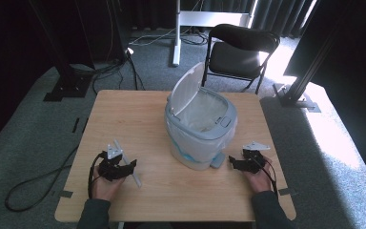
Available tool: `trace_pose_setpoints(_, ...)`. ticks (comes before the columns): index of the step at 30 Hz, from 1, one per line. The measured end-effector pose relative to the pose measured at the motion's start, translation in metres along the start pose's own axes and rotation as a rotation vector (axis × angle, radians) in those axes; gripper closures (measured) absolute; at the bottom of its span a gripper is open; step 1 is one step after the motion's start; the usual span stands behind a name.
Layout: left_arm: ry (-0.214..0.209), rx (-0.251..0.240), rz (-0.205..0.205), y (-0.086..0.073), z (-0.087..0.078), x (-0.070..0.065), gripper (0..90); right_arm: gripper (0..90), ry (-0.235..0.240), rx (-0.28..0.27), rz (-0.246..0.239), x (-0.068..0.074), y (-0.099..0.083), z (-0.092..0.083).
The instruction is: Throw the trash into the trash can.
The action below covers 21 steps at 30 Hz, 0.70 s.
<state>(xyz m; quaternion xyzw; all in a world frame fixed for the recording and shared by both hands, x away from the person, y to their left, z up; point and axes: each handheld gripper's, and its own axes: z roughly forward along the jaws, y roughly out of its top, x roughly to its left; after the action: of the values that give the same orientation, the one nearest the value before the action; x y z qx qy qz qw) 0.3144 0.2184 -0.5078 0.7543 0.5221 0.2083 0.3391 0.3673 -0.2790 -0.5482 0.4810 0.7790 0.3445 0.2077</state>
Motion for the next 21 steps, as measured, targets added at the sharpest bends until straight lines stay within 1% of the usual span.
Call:
trace_pose_setpoints(4, 0.020, 0.019, -0.004, -0.003, 0.002, 0.000, 31.4, 24.5, 0.000, 0.000, 0.000, 0.000, 0.000, 0.000)
trace_pose_setpoints(7, 0.028, 0.037, 0.004, -0.005, 0.004, -0.002, 31.4, 24.5, 0.000, 0.000, 0.000, 0.000, 0.000, 0.000)
trace_pose_setpoints(10, 0.037, 0.058, 0.001, -0.007, 0.005, -0.002, 31.8, 24.4, 0.000, 0.000, 0.000, 0.000, 0.000, 0.000)
trace_pose_setpoints(14, 0.026, 0.088, -0.002, -0.009, 0.008, -0.002, 38.7, 24.3, 0.000, 0.000, 0.000, 0.000, 0.000, 0.000)
trace_pose_setpoints(16, 0.026, 0.105, -0.005, -0.010, 0.010, -0.002, 40.7, 24.3, 0.000, 0.000, 0.000, 0.000, 0.000, 0.000)
trace_pose_setpoints(21, 0.030, 0.125, -0.009, -0.010, 0.013, 0.000, 43.6, 24.3, 0.001, 0.000, 0.000, 0.000, 0.000, 0.000)
